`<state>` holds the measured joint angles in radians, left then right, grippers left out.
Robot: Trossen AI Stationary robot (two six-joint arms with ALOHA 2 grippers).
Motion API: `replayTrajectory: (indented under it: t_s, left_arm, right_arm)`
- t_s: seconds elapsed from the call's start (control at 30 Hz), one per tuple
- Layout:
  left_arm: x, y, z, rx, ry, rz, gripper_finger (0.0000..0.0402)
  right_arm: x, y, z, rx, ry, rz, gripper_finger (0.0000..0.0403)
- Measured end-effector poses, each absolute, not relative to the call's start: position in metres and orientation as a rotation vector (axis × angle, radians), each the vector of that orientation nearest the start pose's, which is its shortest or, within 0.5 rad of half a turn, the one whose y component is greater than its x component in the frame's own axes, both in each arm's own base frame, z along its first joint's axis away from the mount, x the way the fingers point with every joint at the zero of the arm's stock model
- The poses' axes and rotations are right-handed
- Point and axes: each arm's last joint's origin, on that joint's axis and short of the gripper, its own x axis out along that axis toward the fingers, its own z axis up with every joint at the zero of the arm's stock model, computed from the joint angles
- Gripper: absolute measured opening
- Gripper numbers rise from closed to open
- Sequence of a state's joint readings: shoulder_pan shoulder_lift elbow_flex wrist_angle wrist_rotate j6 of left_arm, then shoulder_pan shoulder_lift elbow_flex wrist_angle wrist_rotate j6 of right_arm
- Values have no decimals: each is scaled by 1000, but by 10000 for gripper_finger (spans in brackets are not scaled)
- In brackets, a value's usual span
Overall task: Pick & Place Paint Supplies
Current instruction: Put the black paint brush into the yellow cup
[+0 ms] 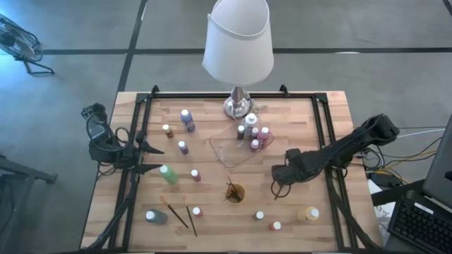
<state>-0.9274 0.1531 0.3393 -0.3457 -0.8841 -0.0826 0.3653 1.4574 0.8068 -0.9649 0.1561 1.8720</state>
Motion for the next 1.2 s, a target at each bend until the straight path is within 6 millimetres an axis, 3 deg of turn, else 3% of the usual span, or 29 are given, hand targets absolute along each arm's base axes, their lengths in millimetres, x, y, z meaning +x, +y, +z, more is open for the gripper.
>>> replayTrajectory:
  t_s: [0.47,1.2]
  left_arm:
    - [62,-46,235,42,99,-39,218]
    - [62,-46,234,43,100,-39,218]
  right_arm:
    - [199,66,136,1119,1063,-1172,161]
    - [201,67,136,1143,1056,-1140,82]
